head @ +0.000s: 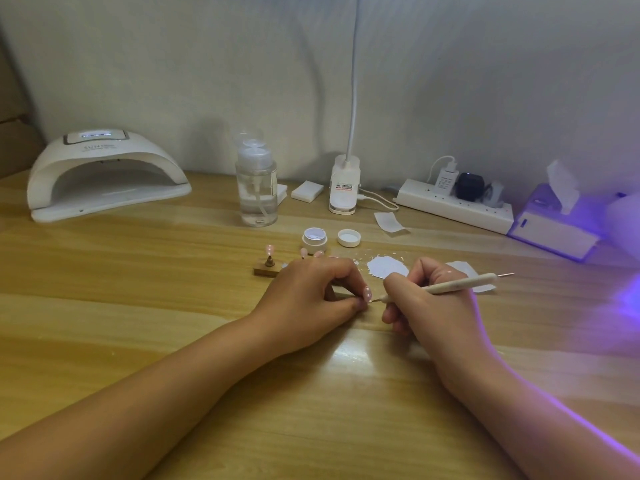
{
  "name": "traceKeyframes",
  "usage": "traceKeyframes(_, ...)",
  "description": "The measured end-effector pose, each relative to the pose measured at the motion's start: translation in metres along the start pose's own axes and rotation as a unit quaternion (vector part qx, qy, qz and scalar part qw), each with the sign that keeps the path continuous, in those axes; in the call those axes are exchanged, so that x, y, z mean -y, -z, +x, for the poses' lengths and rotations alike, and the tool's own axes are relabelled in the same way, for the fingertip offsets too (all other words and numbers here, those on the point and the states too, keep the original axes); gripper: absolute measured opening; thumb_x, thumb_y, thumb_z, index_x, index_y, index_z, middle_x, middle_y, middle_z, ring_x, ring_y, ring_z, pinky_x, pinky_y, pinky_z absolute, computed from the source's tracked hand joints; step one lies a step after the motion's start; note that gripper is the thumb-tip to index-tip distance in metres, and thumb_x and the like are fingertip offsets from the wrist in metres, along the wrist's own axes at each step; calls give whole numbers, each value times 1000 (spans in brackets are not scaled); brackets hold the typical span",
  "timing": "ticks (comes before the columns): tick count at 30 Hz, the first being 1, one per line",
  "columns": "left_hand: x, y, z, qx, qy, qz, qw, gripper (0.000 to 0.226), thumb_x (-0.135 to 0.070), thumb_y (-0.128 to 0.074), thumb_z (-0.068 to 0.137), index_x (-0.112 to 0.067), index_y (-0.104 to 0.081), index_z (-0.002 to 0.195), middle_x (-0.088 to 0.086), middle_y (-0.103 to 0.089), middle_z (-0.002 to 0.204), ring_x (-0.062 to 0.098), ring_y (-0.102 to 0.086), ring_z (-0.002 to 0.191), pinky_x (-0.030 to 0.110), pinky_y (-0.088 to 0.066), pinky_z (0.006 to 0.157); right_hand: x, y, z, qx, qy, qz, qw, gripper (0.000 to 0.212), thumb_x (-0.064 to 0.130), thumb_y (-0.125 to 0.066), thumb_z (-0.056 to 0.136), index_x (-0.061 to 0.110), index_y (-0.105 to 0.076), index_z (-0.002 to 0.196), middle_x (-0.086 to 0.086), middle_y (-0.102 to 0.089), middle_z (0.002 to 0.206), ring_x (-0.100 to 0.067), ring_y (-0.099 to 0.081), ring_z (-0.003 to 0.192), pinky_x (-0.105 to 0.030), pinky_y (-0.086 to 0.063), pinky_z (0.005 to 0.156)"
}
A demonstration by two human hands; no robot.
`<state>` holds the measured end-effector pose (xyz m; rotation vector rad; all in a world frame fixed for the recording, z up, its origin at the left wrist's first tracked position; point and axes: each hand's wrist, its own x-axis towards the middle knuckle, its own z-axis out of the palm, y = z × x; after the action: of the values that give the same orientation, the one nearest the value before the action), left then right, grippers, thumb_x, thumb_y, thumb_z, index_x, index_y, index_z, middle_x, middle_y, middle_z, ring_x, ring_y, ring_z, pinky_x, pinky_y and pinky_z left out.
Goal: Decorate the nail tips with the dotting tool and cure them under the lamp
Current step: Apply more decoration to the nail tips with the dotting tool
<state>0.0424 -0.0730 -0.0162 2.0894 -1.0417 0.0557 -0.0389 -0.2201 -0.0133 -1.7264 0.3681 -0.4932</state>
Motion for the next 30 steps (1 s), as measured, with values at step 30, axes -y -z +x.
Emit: traceKeyframes(30,-1,1,-1,6,1,2,1000,18,-20,-75,83,-35,-66,80,-26,-69,83,-2,-60,63,-11,-10,84,-2,0,1,-5,-4,5,1000,29,9,-62,75,19,-45,54,-11,-65,52,-11,-51,41,-20,-39,40)
